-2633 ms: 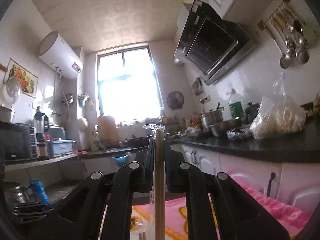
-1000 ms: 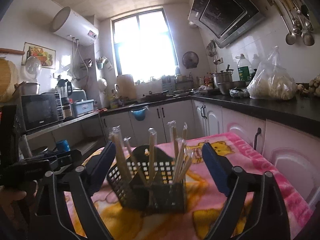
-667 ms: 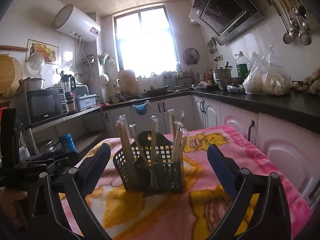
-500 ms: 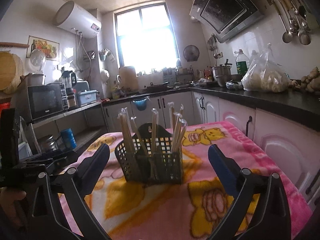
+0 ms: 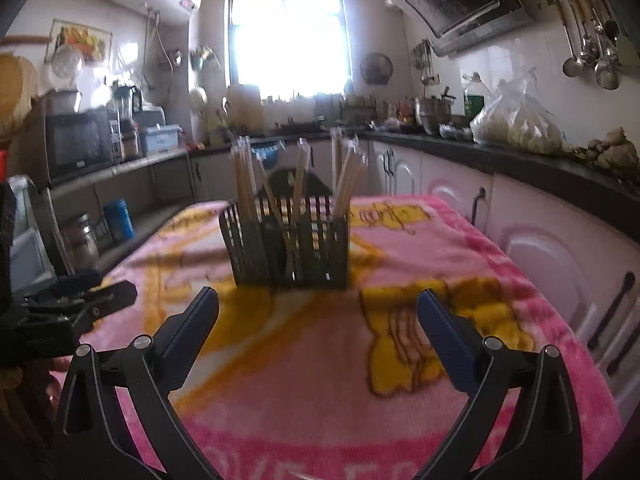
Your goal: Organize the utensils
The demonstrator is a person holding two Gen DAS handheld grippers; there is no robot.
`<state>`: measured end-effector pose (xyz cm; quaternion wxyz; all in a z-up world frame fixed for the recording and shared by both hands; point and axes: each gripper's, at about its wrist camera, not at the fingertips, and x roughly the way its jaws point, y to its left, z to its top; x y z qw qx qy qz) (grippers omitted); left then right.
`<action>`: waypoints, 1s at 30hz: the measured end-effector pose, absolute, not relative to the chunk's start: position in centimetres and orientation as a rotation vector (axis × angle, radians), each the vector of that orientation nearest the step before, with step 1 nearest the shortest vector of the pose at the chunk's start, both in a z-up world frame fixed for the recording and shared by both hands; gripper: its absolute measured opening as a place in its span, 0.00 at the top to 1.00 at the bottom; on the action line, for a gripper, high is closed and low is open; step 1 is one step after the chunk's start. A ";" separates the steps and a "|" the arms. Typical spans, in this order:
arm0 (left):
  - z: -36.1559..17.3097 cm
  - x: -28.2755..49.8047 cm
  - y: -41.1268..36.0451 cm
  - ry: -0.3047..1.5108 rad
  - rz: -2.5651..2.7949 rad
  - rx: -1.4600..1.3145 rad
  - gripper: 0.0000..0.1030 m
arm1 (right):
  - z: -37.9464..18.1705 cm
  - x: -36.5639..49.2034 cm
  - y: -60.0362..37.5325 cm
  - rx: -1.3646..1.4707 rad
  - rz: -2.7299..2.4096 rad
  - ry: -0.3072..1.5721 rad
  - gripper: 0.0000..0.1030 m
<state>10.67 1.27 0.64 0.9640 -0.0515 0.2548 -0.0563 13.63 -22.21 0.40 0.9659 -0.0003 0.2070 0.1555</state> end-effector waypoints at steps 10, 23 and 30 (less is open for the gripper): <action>-0.9 9.1 1.0 0.497 -0.099 -0.110 0.11 | -1.6 11.8 -23.4 0.029 0.265 0.414 0.06; -0.9 8.3 0.7 0.475 -0.111 -0.120 0.11 | -1.6 10.8 -23.9 0.046 0.274 0.401 0.06; -0.9 8.3 0.7 0.476 -0.104 -0.117 0.11 | -1.6 10.8 -24.0 0.049 0.271 0.402 0.06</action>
